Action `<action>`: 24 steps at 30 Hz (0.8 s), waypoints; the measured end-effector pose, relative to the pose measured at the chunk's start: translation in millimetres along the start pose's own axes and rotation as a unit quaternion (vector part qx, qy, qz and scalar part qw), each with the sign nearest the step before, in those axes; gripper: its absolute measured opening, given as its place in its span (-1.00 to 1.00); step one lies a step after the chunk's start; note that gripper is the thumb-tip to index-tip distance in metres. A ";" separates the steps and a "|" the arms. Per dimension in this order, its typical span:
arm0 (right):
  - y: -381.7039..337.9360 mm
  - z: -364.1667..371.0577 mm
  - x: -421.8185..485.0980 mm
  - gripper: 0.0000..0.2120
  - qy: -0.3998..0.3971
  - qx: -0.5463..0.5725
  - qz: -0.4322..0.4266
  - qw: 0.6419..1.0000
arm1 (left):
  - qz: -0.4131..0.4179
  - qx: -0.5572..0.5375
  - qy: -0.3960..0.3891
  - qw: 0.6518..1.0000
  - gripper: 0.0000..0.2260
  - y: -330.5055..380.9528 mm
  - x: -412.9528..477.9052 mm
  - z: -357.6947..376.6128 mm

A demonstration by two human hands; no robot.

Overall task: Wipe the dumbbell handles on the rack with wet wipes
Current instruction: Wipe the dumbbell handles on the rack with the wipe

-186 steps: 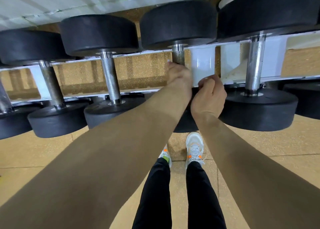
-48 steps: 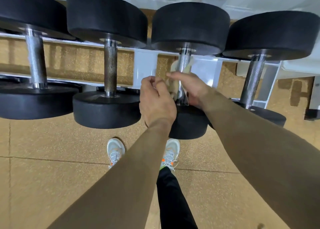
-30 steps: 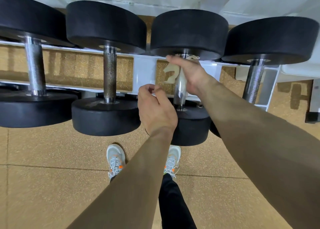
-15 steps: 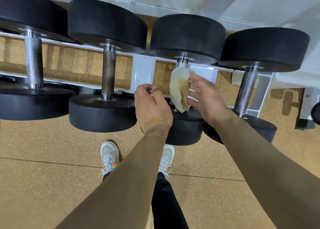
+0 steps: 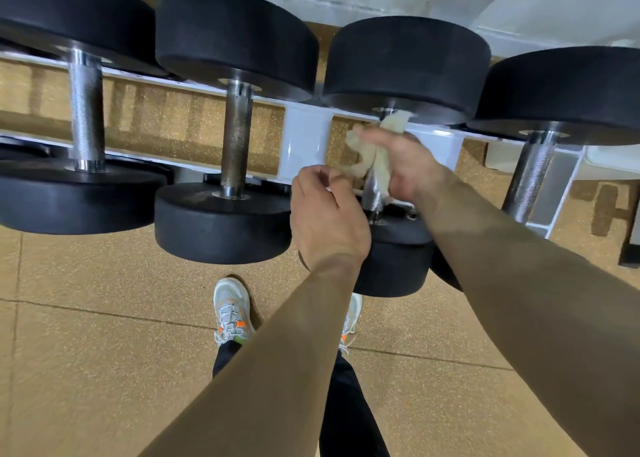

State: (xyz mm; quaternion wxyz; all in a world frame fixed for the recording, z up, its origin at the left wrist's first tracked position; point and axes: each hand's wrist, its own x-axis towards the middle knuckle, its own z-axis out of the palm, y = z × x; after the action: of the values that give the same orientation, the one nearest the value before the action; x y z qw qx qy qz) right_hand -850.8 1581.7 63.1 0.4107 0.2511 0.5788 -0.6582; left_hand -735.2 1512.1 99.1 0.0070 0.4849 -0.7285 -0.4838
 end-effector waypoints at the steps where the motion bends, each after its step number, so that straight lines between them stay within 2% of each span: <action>1: -5.9 0.1 3.9 -0.78 0.000 0.017 0.003 1.000 | 0.002 0.003 -0.003 1.000 -0.73 0.2 0.2 0.3; 4: -16.1 -1.0 1.3 -0.64 -0.030 0.034 0.037 0.998 | 0.009 0.009 -0.005 1.000 -0.74 -0.1 0.2 0.4; 7: -11.6 0.5 -5.8 -0.86 -0.051 0.053 0.034 0.997 | 0.010 0.014 -0.007 1.000 -0.76 0.4 0.2 0.4; 8: -5.8 0.2 -7.8 -0.90 -0.040 0.024 0.017 0.999 | 0.011 0.019 -0.007 1.000 -0.77 1.4 0.3 0.3; 10: 7.9 -2.3 -13.9 -0.84 -0.015 -0.107 -0.018 0.994 | 0.013 0.027 -0.010 0.999 -0.77 3.2 0.3 1.0; 12: 19.1 -2.4 -27.4 -0.75 -0.020 -0.230 -0.003 0.973 | 0.012 0.034 -0.010 0.999 -0.77 3.1 0.0 -0.5; 14: 22.7 -1.9 -36.0 -0.62 0.005 -0.276 0.025 0.961 | 0.012 0.038 -0.015 0.999 -0.77 3.8 0.4 -0.2; 17: 20.6 0.8 -36.4 -0.64 0.055 -0.309 0.052 0.948 | 0.016 0.043 -0.014 0.999 -0.77 3.8 0.1 -0.5; 20: 17.3 7.2 -29.8 -0.73 0.084 -0.241 0.085 0.963 | 0.010 0.038 0.000 0.999 -0.70 1.3 0.4 0.8; 22: 11.4 8.9 -23.3 -0.69 0.095 -0.169 0.065 0.979 | 0.004 0.032 0.002 0.999 -0.70 -0.1 -0.1 1.6; 24: -0.9 8.6 -12.8 -0.64 0.052 -0.093 0.020 0.994 | 0.003 0.027 0.000 1.000 -0.75 1.1 0.1 1.1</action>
State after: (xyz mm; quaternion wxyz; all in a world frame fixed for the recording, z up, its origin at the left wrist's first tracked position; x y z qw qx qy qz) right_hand -843.4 1576.6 75.7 0.4141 0.2574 0.6530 -0.5795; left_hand -736.5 1512.8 99.3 -0.0044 0.4829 -0.7429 -0.4635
